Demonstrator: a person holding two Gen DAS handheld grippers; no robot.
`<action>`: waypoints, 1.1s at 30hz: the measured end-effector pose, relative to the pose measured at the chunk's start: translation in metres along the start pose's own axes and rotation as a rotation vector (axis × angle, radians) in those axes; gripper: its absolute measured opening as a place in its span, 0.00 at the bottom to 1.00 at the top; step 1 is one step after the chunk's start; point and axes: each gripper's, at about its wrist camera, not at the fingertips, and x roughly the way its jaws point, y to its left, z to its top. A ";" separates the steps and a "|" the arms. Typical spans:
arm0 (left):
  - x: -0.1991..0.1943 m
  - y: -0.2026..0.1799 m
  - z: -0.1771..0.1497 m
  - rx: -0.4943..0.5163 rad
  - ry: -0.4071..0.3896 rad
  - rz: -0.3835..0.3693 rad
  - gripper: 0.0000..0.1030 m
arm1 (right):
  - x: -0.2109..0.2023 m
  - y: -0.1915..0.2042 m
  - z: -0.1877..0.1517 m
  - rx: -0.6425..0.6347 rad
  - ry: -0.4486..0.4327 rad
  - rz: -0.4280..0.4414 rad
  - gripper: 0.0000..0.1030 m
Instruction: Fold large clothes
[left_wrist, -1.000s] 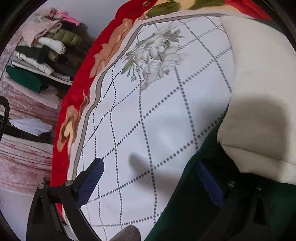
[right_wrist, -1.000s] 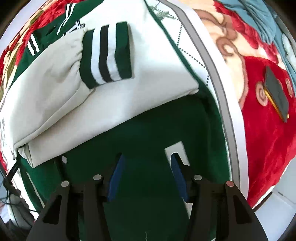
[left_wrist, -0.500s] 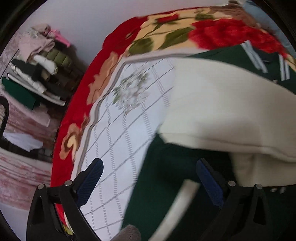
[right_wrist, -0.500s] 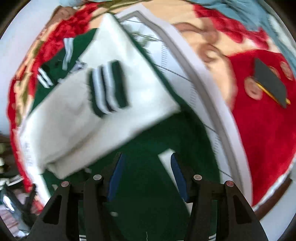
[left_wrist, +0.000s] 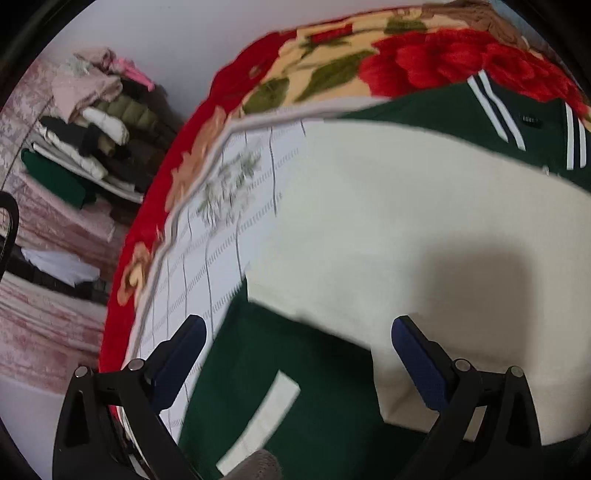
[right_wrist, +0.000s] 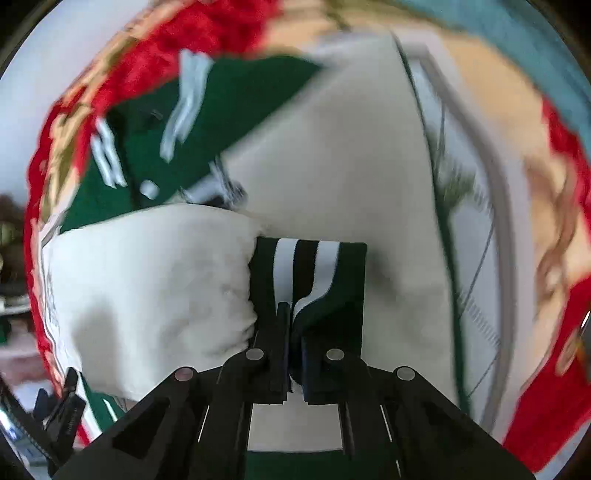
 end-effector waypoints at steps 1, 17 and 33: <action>0.000 0.001 -0.004 -0.011 0.017 0.008 1.00 | -0.010 -0.001 0.002 -0.020 -0.030 -0.013 0.04; 0.084 0.007 0.014 -0.146 0.141 0.103 1.00 | 0.038 -0.039 0.022 0.010 0.084 0.121 0.35; -0.039 -0.010 -0.087 0.105 0.073 -0.065 1.00 | -0.046 -0.134 -0.125 0.115 0.215 -0.035 0.51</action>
